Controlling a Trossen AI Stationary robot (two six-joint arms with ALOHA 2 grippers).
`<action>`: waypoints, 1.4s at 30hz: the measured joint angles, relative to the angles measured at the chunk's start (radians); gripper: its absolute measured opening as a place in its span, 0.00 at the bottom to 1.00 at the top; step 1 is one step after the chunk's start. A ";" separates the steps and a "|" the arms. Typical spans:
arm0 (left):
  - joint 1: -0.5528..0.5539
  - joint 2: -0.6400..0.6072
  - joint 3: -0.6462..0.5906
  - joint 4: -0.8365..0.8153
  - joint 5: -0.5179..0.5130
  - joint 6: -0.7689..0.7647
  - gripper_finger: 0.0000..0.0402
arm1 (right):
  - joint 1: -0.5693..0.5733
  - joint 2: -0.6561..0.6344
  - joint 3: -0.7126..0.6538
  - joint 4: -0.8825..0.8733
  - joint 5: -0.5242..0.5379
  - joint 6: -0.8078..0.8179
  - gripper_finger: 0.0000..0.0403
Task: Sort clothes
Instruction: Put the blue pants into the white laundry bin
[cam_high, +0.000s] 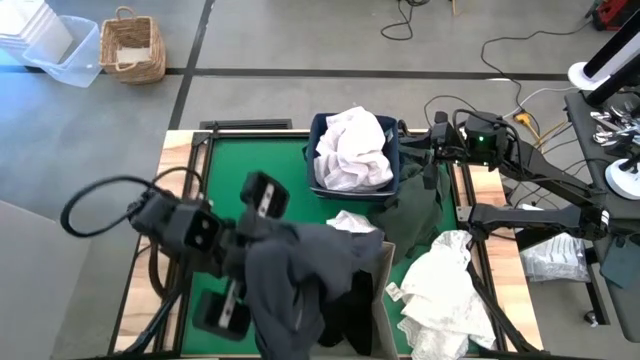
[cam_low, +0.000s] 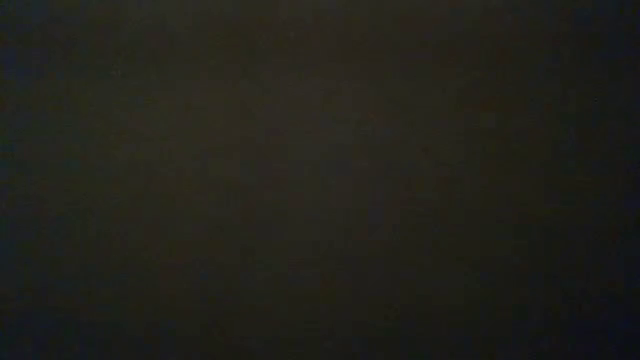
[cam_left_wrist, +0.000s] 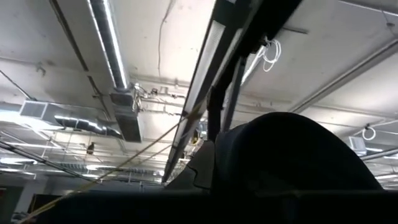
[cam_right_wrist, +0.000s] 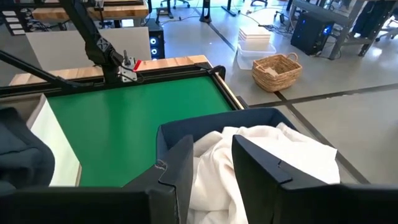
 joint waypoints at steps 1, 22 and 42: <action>-0.006 0.006 0.000 0.000 -0.001 0.003 0.00 | 0.000 0.000 0.000 0.000 0.000 0.000 0.26; -0.135 0.076 0.002 0.138 -0.051 0.103 0.00 | 0.000 0.000 0.000 -0.035 0.000 0.005 0.24; -0.220 0.075 0.002 0.256 -0.160 0.399 0.00 | 0.000 0.000 0.000 -0.032 0.000 0.015 0.21</action>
